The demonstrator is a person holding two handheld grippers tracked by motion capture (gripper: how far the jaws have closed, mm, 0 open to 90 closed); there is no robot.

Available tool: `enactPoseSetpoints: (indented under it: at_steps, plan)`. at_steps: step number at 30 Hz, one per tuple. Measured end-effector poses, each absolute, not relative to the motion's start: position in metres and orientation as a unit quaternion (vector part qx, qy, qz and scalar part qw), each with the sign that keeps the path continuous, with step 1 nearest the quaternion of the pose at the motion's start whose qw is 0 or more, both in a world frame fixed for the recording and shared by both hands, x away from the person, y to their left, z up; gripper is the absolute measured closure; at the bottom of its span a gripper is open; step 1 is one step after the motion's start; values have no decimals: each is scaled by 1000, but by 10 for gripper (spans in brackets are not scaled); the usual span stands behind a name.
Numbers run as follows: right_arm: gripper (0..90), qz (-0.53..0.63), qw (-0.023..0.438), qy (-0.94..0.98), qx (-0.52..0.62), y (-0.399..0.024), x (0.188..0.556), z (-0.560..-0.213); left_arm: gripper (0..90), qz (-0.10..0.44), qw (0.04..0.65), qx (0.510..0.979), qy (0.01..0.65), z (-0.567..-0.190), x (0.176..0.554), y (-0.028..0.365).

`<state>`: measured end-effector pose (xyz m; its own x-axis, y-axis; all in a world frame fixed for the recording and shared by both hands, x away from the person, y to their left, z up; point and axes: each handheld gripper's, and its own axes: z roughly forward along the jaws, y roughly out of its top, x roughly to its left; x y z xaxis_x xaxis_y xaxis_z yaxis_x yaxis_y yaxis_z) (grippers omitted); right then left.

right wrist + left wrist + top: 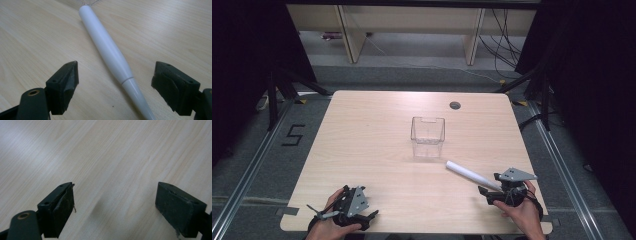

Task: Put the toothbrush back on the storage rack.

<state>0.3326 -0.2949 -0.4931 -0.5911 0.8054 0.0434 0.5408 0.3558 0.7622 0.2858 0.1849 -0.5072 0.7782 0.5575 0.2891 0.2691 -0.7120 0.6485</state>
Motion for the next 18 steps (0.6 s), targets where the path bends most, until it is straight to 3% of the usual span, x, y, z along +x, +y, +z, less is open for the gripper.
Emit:
enactPoseSetpoints:
  at_steps: [2, 3, 10, 11, 13, 18]
  plan:
    - [247, 384, 172, 806, 416, -295, 333, -492, 150, 238, 300, 894, 231, -507, 286, 185]
    - [314, 386, 175, 806, 413, -293, 333, -492, 150, 238, 299, 895, 231, -508, 286, 185]
    - [363, 389, 176, 800, 422, -289, 332, -488, 150, 239, 299, 894, 232, -508, 286, 185]
    - [438, 387, 173, 799, 426, -288, 334, -486, 150, 243, 298, 893, 233, -508, 286, 185]
    - [433, 386, 171, 795, 435, -287, 335, -485, 150, 242, 298, 894, 233, -508, 286, 185]
    - [551, 389, 175, 784, 451, -283, 340, -480, 150, 243, 298, 893, 235, -509, 286, 184]
